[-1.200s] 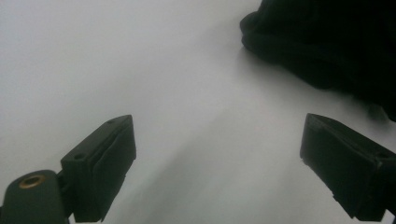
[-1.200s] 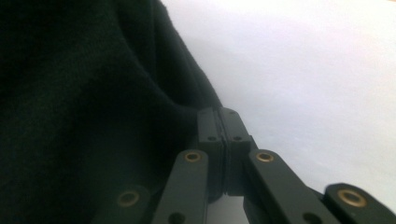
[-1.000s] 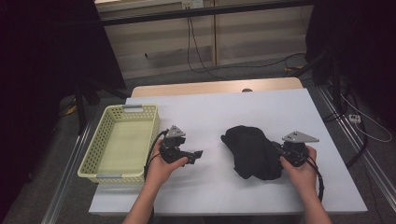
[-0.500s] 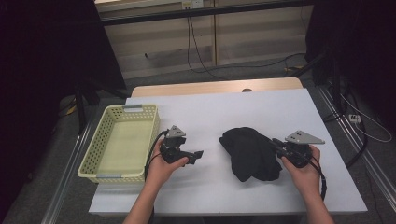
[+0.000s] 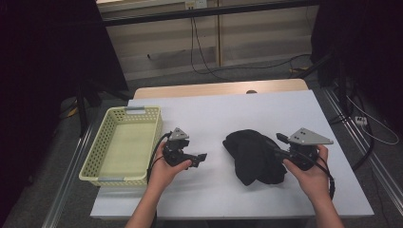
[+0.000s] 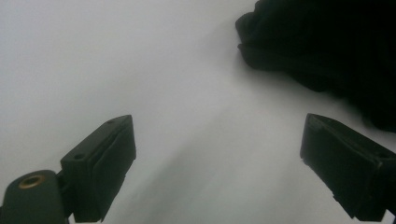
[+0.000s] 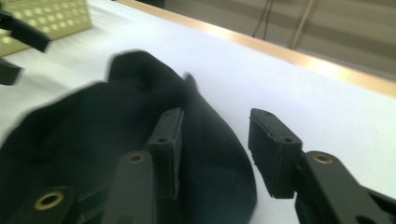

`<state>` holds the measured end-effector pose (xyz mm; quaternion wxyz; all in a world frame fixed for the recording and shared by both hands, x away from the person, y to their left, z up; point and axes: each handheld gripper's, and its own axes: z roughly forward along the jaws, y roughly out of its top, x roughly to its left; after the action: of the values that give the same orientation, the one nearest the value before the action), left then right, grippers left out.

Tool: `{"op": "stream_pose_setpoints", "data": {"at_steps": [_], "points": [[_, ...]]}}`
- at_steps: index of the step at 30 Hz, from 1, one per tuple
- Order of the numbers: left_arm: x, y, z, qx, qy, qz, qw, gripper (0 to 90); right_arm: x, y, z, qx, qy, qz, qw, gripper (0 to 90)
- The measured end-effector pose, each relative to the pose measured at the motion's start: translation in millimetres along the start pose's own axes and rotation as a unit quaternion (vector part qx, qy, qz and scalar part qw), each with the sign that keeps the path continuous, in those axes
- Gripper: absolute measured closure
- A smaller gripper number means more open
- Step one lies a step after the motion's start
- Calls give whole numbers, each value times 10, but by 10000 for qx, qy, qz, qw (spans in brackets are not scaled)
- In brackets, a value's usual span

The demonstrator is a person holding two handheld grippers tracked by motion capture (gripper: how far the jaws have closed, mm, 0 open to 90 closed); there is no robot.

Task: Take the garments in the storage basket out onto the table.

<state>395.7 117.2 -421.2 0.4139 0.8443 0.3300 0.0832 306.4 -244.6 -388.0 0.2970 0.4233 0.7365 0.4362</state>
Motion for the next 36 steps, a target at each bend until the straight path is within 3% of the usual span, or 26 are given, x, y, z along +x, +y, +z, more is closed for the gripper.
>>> {"op": "stream_pose_setpoints", "data": {"at_steps": [3, 6, 9, 13, 17, 19, 21, 24, 26, 29, 33, 36], "points": [[4, 5, -8, 0, 14, 14, 10000, 107, 94, 78, -7, -74, 160, -46, 9998, 397], [4, 8, -10, 13, -5, -13, 10000, 107, 210, 122, 51, -80, 487, 54, 9988, 255], [10, 6, -7, 19, 6, 8, 10000, 106, 358, 103, 193, 181, 567, -238, 9979, 173], [13, 4, -16, 2, -6, -18, 10000, 106, 477, -61, 472, 617, 687, -382, 9950, 91], [16, 3, -22, 2, 8, -22, 10000, 106, 491, -237, 686, 1039, 555, -487, 9918, 71], [24, 0, -20, 7, 23, 16, 10000, 106, 447, -302, 755, 1179, 481, -427, 9909, 42], [27, -1, -19, 5, 40, 19, 10000, 106, 392, -347, 803, 1275, 582, -169, 9900, 41], [25, 3, -24, 6, 36, 18, 10000, 106, 345, -364, 821, 1324, 888, 145, 9871, 197], [17, 4, -24, 13, 30, -11, 10000, 106, 343, -357, 806, 1311, 1115, 205, 9849, 344], [16, 5, -22, 23, 32, 24, 10000, 106, 355, -340, 782, 1265, 1244, 126, 9841, 500], [15, 8, -27, -17, 43, 22, 10000, 106, 403, -311, 756, 1209, 1231, 60, 9850, 577], [23, 9, -39, -52, 42, -26, 10000, 106, 482, -258, 739, 1029, 1500, 155, 9832, 587]]}}
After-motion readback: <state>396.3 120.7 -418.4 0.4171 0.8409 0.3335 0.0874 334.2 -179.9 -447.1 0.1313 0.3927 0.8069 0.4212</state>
